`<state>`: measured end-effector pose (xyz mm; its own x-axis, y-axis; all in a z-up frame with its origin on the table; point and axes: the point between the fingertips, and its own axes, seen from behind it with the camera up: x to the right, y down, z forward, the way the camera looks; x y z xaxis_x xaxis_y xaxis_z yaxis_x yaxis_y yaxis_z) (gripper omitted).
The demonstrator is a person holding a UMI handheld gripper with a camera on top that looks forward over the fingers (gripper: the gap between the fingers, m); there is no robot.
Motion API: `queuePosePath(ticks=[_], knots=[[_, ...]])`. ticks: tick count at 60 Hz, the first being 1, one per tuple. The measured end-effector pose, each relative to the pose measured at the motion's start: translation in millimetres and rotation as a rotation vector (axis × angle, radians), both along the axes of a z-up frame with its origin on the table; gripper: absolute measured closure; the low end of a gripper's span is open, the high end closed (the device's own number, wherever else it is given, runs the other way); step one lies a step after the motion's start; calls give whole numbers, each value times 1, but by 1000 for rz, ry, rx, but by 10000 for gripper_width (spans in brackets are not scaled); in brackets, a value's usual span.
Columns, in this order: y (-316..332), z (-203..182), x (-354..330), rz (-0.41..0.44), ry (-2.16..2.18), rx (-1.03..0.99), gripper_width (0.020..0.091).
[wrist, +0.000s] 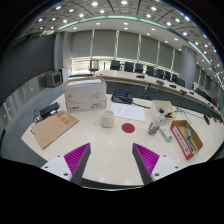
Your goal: Pour water
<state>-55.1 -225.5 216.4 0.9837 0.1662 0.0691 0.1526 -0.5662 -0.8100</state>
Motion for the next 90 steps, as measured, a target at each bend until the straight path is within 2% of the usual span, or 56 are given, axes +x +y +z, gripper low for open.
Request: queuePosePath(ticks=[7, 9, 11, 24, 34, 49, 58, 63, 70, 75, 85, 90], knots=[[19, -8, 37, -20, 14, -9, 242], [10, -4, 27, -29, 17, -11, 242], [33, -15, 60, -33, 17, -13, 241], [97, -51, 161, -87, 1, 18, 240], [165, -76, 220, -118, 18, 105, 236], [277, -127, 253, -121, 83, 165, 239], [322, -155, 251, -124, 117, 188, 250], [339, -167, 246, -125, 135, 196, 312], [351, -169, 247, -134, 134, 228, 530], [354, -168, 247, -129, 129, 236, 558], [350, -161, 255, -150, 40, 235, 680], [350, -151, 253, -136, -35, 239, 679]])
